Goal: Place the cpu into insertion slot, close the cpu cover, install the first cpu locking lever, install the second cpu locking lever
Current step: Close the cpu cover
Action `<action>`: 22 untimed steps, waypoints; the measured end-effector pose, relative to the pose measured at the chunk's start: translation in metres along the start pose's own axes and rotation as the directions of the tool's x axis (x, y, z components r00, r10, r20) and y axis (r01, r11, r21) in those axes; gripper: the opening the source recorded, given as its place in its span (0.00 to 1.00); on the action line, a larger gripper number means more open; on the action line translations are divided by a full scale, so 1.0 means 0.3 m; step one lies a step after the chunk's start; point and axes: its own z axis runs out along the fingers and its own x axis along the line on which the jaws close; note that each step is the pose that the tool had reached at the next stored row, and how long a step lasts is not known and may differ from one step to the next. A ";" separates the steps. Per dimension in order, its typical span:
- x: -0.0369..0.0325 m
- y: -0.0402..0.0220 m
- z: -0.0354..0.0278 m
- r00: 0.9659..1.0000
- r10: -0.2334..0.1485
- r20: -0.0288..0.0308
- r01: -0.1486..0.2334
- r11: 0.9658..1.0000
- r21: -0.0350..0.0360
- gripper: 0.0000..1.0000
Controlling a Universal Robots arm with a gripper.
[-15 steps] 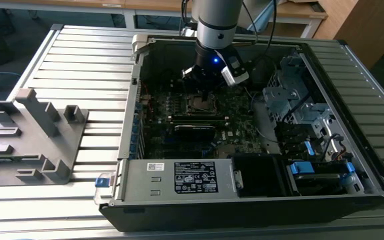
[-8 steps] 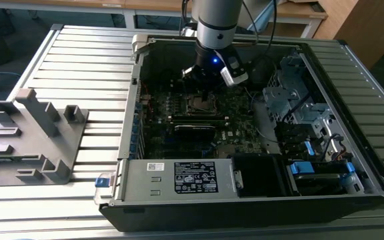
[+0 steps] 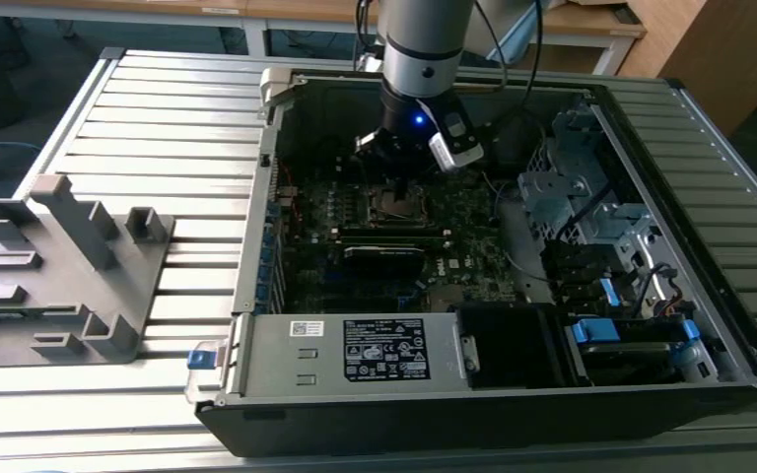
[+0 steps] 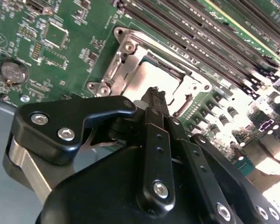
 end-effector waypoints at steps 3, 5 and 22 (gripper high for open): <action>0.000 -0.003 0.003 1.000 0.000 0.000 0.000 1.000 0.000 0.11; 0.000 -0.004 0.005 1.000 0.000 0.000 0.000 1.000 0.000 0.11; 0.000 -0.011 0.008 1.000 0.000 0.000 0.000 1.000 0.000 0.11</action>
